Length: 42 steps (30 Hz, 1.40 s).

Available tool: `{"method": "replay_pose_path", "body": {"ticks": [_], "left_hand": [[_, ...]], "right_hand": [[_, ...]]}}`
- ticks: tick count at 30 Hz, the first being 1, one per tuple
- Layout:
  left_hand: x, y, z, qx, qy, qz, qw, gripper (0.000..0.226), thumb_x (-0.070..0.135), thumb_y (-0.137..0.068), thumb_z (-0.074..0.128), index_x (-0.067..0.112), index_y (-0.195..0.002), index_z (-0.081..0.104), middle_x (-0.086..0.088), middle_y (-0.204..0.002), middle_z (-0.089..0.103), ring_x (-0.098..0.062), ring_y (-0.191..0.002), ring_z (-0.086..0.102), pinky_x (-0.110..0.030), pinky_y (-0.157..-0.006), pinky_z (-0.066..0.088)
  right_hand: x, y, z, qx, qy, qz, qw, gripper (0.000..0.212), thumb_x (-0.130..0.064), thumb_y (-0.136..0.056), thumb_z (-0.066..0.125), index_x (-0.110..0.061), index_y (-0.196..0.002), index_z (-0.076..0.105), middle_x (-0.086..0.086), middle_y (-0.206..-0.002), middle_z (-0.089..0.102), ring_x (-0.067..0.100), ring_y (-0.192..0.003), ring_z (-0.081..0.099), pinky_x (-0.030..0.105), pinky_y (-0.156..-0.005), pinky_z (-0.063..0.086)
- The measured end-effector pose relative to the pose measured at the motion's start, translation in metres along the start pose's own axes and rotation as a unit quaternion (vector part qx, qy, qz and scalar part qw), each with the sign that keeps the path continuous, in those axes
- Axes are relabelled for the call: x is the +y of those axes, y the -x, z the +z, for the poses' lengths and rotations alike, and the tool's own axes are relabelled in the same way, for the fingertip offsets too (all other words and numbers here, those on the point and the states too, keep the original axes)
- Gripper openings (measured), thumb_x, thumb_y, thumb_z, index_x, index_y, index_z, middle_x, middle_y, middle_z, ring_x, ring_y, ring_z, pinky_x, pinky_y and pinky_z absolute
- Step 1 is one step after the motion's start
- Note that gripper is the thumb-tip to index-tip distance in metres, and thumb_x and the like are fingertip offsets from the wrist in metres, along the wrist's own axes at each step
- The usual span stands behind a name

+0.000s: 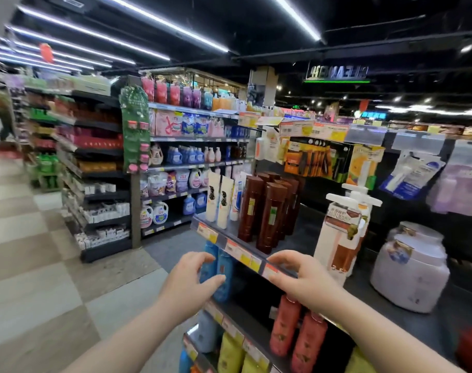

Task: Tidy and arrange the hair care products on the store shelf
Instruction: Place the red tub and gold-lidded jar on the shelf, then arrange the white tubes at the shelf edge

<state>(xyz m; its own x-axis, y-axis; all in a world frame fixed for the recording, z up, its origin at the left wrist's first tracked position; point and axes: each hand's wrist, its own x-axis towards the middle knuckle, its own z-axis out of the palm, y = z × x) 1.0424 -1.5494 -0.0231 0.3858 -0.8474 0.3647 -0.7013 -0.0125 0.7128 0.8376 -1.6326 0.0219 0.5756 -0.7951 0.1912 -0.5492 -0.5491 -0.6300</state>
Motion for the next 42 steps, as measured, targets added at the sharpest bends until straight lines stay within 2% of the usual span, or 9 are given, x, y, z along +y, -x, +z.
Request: {"method": "replay_pose_path", "body": {"ticks": [5,11,17,19,24,28,32,37,42], "left_hand": [[-0.041,-0.045,-0.03,0.001,-0.02,-0.007,1.0,0.027,0.028,-0.082,0.065,0.031,-0.104,0.048,0.006,-0.112,0.049,-0.01,-0.101,0.047,-0.019,-0.085,0.033],[-0.063,-0.14,-0.062,0.017,-0.069,0.017,0.997,0.037,0.029,-0.082,0.066,0.019,-0.116,0.056,0.007,-0.108,0.05,-0.008,-0.099,0.048,-0.016,-0.082,0.032],[-0.061,-0.215,-0.061,0.022,-0.033,0.039,0.998,0.035,0.028,-0.081,0.068,0.019,-0.113,0.059,0.005,-0.111,0.054,-0.012,-0.102,0.052,-0.024,-0.092,0.04],[-0.058,-0.234,-0.059,0.021,-0.033,0.057,0.998,0.035,0.028,-0.082,0.066,0.019,-0.115,0.058,0.006,-0.11,0.052,-0.01,-0.101,0.05,-0.022,-0.09,0.037],[-0.055,-0.285,-0.058,0.011,0.01,0.077,0.997,0.03,0.03,-0.081,0.067,0.021,-0.109,0.06,0.002,-0.112,0.058,-0.013,-0.102,0.054,-0.023,-0.085,0.039],[-0.051,-0.329,-0.055,-0.015,0.059,0.096,0.994,0.031,0.032,-0.081,0.067,0.02,-0.109,0.06,-0.002,-0.113,0.061,-0.018,-0.101,0.058,-0.036,-0.091,0.049],[-0.049,-0.374,-0.05,-0.044,0.078,0.151,0.984,0.031,0.03,-0.081,0.067,0.016,-0.108,0.061,-0.005,-0.109,0.061,-0.02,-0.098,0.058,-0.034,-0.088,0.048],[-0.054,-0.426,-0.044,-0.111,0.083,0.207,0.969,0.032,0.03,-0.083,0.065,0.016,-0.111,0.06,0.001,-0.11,0.06,-0.014,-0.096,0.054,-0.027,-0.083,0.042],[-0.069,-0.468,-0.046,-0.174,0.084,0.235,0.953,0.03,0.03,-0.084,0.063,0.018,-0.112,0.06,0.005,-0.105,0.056,-0.012,-0.101,0.052,-0.026,-0.084,0.04]], "right_hand": [[-0.02,-0.074,0.03,-0.006,-0.027,-0.038,0.999,0.027,-0.026,-0.083,0.067,-0.027,-0.109,0.063,-0.011,-0.106,0.064,0.004,-0.101,0.059,0.019,-0.092,0.046],[-0.044,-0.171,0.036,0.02,-0.057,-0.062,0.996,0.019,-0.027,-0.083,0.067,-0.032,-0.101,0.061,-0.012,-0.1,0.064,0.008,-0.097,0.06,0.027,-0.092,0.049],[-0.064,-0.24,0.013,0.083,0.001,-0.121,0.989,0.016,-0.024,-0.086,0.064,-0.021,-0.1,0.069,-0.012,-0.088,0.064,0.004,-0.082,0.06,0.016,-0.075,0.047],[-0.07,-0.255,0.004,0.102,0.025,-0.122,0.987,0.016,-0.025,-0.087,0.062,-0.021,-0.1,0.069,-0.011,-0.089,0.065,0.006,-0.085,0.06,0.018,-0.078,0.048],[-0.079,-0.282,-0.019,0.127,0.098,-0.097,0.982,0.016,-0.025,-0.089,0.058,-0.022,-0.102,0.068,-0.011,-0.09,0.062,0.007,-0.084,0.059,0.023,-0.079,0.049],[-0.081,-0.3,-0.031,0.133,0.17,-0.051,0.975,0.019,-0.03,-0.089,0.057,-0.021,-0.103,0.068,-0.007,-0.094,0.064,0.011,-0.087,0.06,0.026,-0.078,0.05],[-0.082,-0.318,-0.031,0.128,0.236,0.012,0.963,0.023,-0.033,-0.089,0.058,-0.02,-0.106,0.067,-0.004,-0.1,0.066,0.015,-0.092,0.061,0.035,-0.084,0.054],[-0.089,-0.345,-0.025,0.132,0.287,0.094,0.944,0.024,-0.034,-0.09,0.056,-0.02,-0.106,0.066,-0.007,-0.093,0.06,0.012,-0.088,0.059,0.026,-0.077,0.052],[-0.095,-0.377,-0.008,0.12,0.333,0.176,0.919,0.026,-0.037,-0.09,0.055,-0.02,-0.108,0.065,-0.005,-0.099,0.062,0.01,-0.087,0.056,0.021,-0.073,0.048]]}}
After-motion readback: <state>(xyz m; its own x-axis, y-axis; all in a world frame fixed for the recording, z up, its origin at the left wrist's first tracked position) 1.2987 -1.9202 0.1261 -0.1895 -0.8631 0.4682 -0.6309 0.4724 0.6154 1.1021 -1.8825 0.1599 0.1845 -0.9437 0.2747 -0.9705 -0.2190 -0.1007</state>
